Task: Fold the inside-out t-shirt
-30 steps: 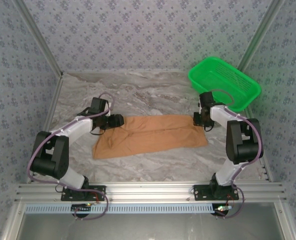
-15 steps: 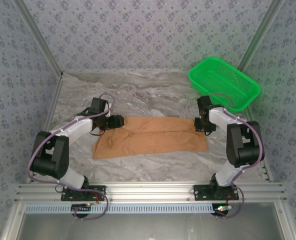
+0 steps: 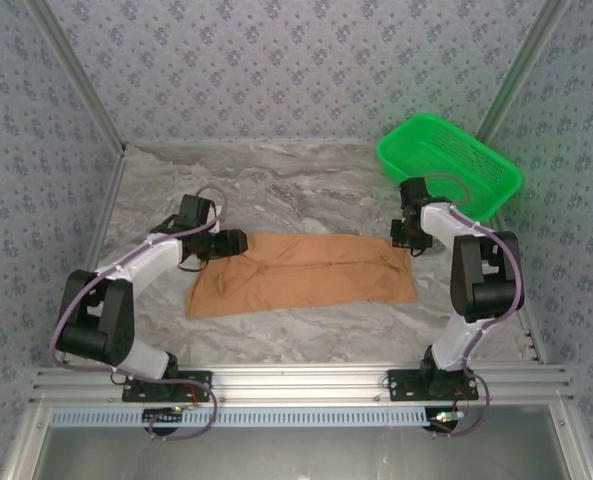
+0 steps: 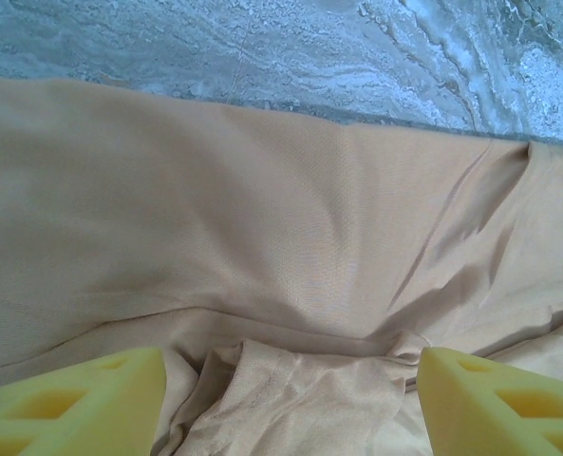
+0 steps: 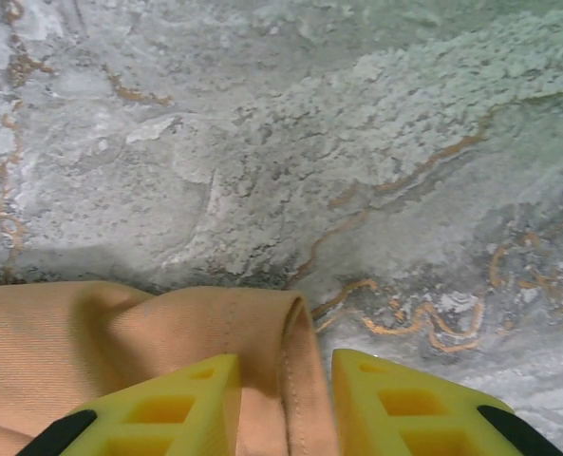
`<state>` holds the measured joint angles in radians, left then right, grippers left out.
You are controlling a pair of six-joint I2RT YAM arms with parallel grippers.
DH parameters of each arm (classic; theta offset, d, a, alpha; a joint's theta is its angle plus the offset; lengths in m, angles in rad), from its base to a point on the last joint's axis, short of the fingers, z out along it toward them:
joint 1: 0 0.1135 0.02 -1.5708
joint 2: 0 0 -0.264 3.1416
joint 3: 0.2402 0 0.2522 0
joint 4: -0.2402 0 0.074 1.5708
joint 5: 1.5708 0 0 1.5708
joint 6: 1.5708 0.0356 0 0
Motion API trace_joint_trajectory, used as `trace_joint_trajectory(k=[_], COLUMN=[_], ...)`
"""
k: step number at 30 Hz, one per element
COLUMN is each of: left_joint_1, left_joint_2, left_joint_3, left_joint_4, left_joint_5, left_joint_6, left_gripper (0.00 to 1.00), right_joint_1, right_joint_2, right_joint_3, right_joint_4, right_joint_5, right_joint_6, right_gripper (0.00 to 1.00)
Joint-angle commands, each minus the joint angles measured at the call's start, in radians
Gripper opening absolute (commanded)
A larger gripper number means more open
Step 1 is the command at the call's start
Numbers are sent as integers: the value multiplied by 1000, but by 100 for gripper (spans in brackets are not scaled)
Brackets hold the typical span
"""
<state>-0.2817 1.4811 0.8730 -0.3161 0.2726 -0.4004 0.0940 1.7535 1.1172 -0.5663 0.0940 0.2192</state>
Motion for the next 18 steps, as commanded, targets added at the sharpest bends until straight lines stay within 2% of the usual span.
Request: trace_joint_trajectory(k=[1, 6, 13, 18], left_joint_1=[-1, -1, -1, -1], left_joint_2=[2, -2, 1, -5], left_joint_3=[21, 14, 15, 11], left_joint_4=[-17, -23, -30, -36], left_joint_5=[-3, -16, -23, -29], left_joint_6=[20, 21, 20, 21], left_gripper=[70, 70, 70, 70], right_joint_1=[-20, -23, -45, -55], right_joint_2=[41, 35, 58, 81], right_joint_3=[16, 23, 48, 119], right_joint_4=[0, 12, 12, 0], right_joint_5=[-55, -85, -61, -23], right_joint_6=[14, 17, -8, -38], right_gripper=[33, 32, 7, 2])
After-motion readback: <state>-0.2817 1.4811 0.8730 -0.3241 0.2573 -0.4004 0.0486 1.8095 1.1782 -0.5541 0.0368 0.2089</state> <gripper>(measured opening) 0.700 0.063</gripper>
